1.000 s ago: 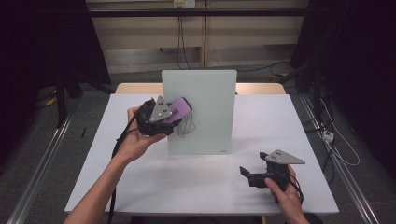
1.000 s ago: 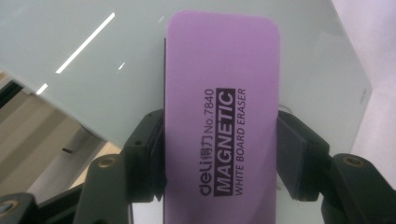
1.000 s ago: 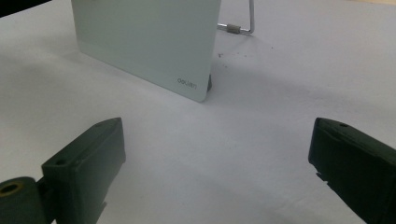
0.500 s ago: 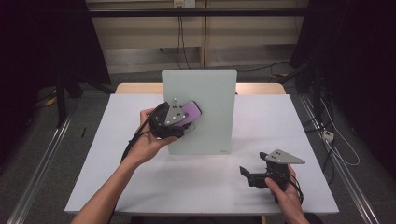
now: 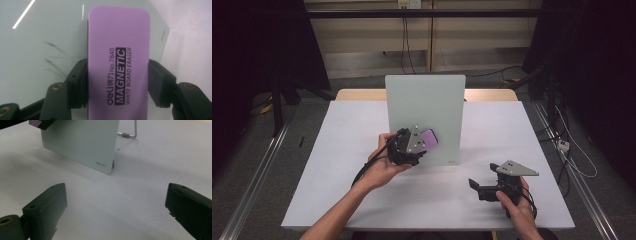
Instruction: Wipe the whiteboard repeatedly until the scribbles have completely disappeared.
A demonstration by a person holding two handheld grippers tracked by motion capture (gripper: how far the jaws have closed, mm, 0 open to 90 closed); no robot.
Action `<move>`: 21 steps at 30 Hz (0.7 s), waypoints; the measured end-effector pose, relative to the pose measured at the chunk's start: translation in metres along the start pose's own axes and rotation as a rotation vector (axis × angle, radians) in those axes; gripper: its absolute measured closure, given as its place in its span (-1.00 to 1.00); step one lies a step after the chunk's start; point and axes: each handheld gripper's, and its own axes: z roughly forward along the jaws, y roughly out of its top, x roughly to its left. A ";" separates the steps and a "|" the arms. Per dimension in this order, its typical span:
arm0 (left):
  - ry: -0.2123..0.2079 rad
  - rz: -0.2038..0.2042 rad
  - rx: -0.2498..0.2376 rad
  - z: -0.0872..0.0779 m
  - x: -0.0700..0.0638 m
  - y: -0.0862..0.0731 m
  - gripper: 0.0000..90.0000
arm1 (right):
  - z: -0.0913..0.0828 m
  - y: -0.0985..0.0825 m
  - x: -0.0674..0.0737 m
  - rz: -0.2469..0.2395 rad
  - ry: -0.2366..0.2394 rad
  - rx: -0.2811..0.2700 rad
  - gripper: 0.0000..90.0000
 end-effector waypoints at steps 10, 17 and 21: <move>-0.004 -0.064 -0.035 -0.011 0.017 0.002 -0.09 | 0.000 0.000 0.000 -0.002 0.003 0.001 -0.92; 0.056 -0.130 -0.099 -0.031 0.041 0.004 -0.09 | 0.000 0.000 0.000 -0.002 0.002 0.001 -0.92; 0.090 -0.149 -0.109 -0.042 0.051 0.001 -0.09 | 0.000 0.000 0.000 0.000 0.000 0.001 -0.92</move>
